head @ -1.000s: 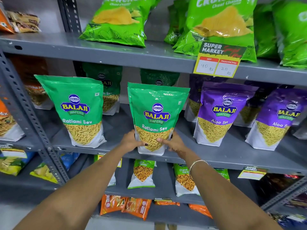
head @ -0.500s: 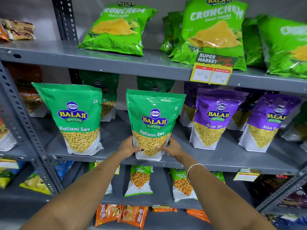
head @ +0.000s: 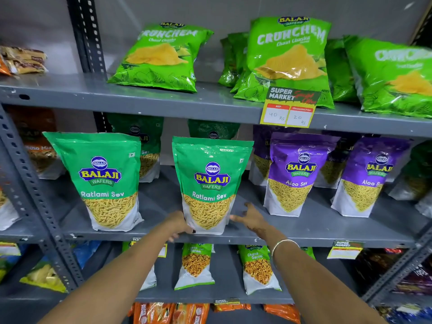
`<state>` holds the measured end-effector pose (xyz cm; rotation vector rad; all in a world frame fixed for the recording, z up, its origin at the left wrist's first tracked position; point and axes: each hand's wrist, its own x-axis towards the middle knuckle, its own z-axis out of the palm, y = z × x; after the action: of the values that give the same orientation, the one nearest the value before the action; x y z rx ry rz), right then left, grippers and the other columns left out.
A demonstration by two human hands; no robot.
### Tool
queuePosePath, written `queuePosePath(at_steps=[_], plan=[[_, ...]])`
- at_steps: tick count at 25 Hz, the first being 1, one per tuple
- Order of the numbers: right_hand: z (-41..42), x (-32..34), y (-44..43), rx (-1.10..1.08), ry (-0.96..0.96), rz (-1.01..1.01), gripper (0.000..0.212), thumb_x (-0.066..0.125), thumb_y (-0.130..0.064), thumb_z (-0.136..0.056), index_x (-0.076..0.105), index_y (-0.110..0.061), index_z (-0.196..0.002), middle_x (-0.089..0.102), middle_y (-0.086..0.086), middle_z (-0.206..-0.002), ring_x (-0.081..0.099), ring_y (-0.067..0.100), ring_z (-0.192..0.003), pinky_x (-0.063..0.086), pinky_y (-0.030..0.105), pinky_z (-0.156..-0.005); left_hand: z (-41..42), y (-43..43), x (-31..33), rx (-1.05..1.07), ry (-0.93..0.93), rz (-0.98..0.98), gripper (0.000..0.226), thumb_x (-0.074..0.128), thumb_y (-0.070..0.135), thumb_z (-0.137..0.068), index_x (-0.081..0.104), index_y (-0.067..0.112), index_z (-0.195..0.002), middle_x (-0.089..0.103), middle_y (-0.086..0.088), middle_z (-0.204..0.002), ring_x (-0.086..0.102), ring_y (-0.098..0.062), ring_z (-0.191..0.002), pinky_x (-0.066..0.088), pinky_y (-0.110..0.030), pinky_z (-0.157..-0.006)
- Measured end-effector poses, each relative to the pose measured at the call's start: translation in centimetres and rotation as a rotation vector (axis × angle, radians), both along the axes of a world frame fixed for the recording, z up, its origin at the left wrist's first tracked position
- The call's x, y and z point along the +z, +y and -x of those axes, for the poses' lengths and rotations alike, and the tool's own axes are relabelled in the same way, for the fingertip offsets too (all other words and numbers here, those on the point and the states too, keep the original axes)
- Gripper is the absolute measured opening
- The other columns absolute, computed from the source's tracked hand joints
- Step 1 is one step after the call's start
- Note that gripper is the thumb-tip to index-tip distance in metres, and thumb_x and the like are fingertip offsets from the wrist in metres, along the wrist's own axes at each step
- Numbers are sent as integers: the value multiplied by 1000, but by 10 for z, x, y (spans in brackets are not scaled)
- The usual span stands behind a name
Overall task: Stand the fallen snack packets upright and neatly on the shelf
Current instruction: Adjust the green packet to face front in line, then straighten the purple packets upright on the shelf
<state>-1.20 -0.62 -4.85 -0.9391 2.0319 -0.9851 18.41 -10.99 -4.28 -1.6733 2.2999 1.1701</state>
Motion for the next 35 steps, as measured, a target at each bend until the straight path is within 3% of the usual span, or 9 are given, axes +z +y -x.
queuePosePath(at_steps=[3,5,7,11,15,18,23,27,35], plan=[[41,0,25,-50,146,-109,66,69,-26,-81,40,2,-134,58,10,-118,58,25,-107,50,22,-87,21,22,16,-179,-231,-292,28,54,31,-90,54,3,-91,60,-11,-86,64,-20,-76,52,-38,-89],[74,2,43,-90,172,-154,35,68,-28,-81,55,-6,-106,52,3,-88,50,20,-86,43,23,-69,54,35,21,-276,-189,-311,30,52,33,-91,55,3,-90,57,-7,-77,60,-16,-68,52,-41,-86],[109,4,59,-136,179,-114,24,70,-23,-80,56,-11,-95,57,7,-98,47,19,-96,38,27,-79,93,49,25,-328,-40,-270,29,53,30,-91,53,4,-105,57,-7,-84,59,-19,-76,51,-39,-84],[177,15,79,-197,103,-13,78,68,-17,-82,24,5,-143,40,19,-142,41,23,-129,36,34,-104,180,58,15,-172,273,-64,53,62,32,-85,45,4,-126,53,-11,-114,50,-20,-101,47,-26,-67],[247,1,59,-144,-69,124,96,88,-31,-55,30,-8,-129,45,13,-142,47,23,-123,45,42,-104,248,50,-9,60,451,-12,96,76,22,-74,16,4,-147,27,-12,-155,29,-26,-142,31,-40,-115],[261,-3,48,24,-208,190,53,75,0,-72,50,-4,-119,60,10,-116,61,20,-96,58,27,-82,273,49,-20,156,613,-88,76,82,12,-53,49,5,-121,53,-18,-135,48,-33,-128,40,-45,-108],[259,-5,63,173,-285,253,48,67,4,-79,52,3,-125,62,15,-120,61,5,-83,54,6,-62,273,53,-43,198,602,2,84,82,34,-36,56,9,-112,66,-16,-121,63,-29,-110,48,-50,-100],[246,-4,91,149,-276,206,52,73,-11,-77,54,-5,-125,63,12,-126,62,14,-94,51,13,-63,255,104,-12,179,534,97,59,81,12,-65,54,4,-116,65,-13,-122,61,-22,-104,48,-33,-92],[227,7,118,139,-258,130,51,65,-14,-85,44,-7,-131,55,3,-115,50,16,-104,39,17,-61,236,129,-10,138,448,177,51,77,15,-71,54,1,-114,64,-15,-123,60,-29,-113,48,-39,-98]])
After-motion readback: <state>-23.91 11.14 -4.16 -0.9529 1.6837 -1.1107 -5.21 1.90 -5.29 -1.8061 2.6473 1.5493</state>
